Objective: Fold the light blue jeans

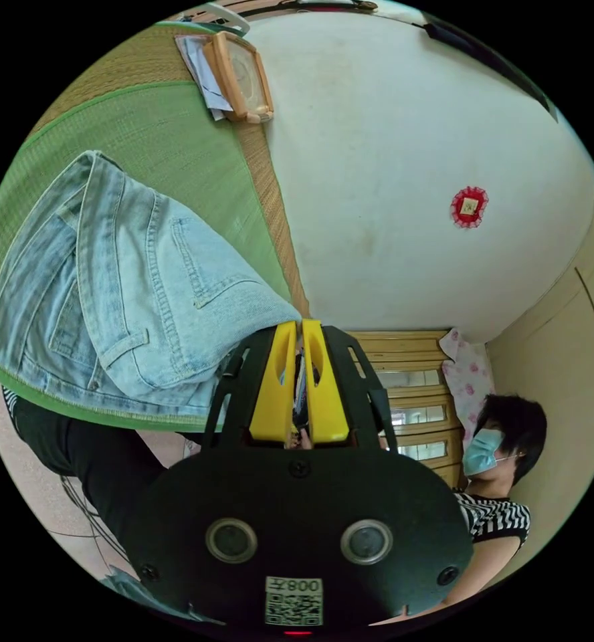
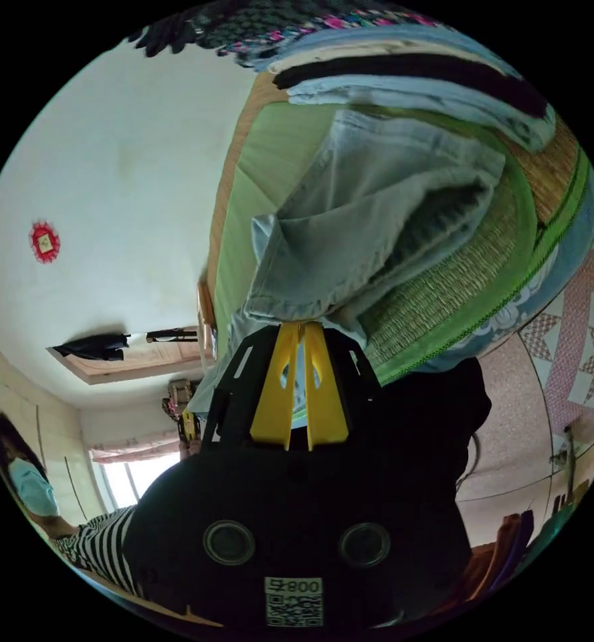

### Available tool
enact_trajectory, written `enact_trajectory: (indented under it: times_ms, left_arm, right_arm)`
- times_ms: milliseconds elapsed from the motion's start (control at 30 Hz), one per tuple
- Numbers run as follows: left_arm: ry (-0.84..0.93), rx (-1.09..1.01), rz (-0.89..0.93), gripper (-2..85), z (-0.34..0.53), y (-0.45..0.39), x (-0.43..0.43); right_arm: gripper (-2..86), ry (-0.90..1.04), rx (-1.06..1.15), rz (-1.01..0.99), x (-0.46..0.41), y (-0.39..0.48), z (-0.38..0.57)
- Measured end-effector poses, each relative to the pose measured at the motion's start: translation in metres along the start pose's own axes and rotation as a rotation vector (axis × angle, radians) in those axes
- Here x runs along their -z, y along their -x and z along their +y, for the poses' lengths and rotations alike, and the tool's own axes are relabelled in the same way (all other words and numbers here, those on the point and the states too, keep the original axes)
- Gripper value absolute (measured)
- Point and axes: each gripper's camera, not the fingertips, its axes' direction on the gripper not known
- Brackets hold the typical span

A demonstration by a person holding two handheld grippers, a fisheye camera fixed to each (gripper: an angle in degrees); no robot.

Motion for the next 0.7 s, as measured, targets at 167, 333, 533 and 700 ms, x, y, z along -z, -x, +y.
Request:
enact_trajectory:
  times_ms: [167, 333, 533, 700]
  left_arm:
    - [0.024, -0.128, -0.061, 1.8, -0.05, -0.045, -0.025]
    - [0.127, -0.308, -0.332, 2.3, -0.161, -0.125, -0.11]
    - [0.139, -0.434, -0.661, 1.2, -0.21, -0.152, -0.204]
    - [0.389, -0.413, -0.738, 0.5, -0.136, -0.049, -0.246]
  right_arm:
    - [0.9, -0.082, 0.279, -0.093, 0.016, 0.099, -0.005]
    - [2.2, -0.071, 0.575, 0.091, -0.022, 0.254, -0.102]
    - [3.6, 0.041, 0.653, 0.652, -0.152, 0.364, -0.177]
    - [2.3, 0.217, 0.837, 0.533, -0.257, 0.326, -0.106]
